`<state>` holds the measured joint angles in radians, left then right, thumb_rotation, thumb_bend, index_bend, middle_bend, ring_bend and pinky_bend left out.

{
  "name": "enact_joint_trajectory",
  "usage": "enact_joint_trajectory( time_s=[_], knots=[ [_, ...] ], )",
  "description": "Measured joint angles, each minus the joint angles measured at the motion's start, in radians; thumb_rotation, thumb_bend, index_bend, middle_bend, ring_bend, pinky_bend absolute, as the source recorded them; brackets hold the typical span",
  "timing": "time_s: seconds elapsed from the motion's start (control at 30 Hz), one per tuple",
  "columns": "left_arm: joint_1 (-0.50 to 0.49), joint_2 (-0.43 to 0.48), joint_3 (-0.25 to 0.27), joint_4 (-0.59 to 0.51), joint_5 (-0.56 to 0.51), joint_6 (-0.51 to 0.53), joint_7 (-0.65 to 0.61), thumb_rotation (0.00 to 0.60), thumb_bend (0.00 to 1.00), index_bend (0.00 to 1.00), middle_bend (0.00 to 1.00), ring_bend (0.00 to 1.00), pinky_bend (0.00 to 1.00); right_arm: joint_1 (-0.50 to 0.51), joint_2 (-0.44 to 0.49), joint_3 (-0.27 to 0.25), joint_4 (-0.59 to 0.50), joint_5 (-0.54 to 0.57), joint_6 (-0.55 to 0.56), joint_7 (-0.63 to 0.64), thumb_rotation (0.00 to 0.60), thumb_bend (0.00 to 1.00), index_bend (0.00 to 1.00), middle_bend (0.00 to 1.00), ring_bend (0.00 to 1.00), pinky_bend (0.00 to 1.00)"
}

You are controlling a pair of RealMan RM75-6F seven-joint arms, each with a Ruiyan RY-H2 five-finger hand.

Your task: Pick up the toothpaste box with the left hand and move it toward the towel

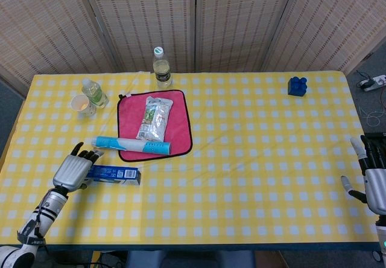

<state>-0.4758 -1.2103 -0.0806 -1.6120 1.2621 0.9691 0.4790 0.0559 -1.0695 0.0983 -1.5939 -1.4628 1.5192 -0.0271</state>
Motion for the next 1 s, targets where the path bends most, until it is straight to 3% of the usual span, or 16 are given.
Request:
enact_joint_trajectory(
  time_s=[0.5,0.77,1.0],
  knots=[
    [-0.043,-0.067,0.015,0.064,-0.068,-0.03,0.018,0.6,0.29,0.43,0.46,0.43,0.43,0.001,-0.005,-0.001,0.004,0.009,-0.013,0.001,0.6,0.28,0.0,0.0,0.0,0.0],
    [-0.059,-0.098,0.019,0.093,-0.079,-0.019,0.03,0.6,0.29,0.52,0.56,0.5,0.48,0.001,-0.008,-0.002,0.008,0.014,-0.02,0.003,0.6,0.28,0.0,0.0,0.0,0.0],
    [-0.05,-0.088,0.027,0.077,-0.07,0.063,0.118,0.6,0.29,0.52,0.57,0.51,0.49,0.0,-0.008,-0.002,0.01,0.012,-0.019,0.006,0.6,0.28,0.0,0.0,0.0,0.0]
  ],
)
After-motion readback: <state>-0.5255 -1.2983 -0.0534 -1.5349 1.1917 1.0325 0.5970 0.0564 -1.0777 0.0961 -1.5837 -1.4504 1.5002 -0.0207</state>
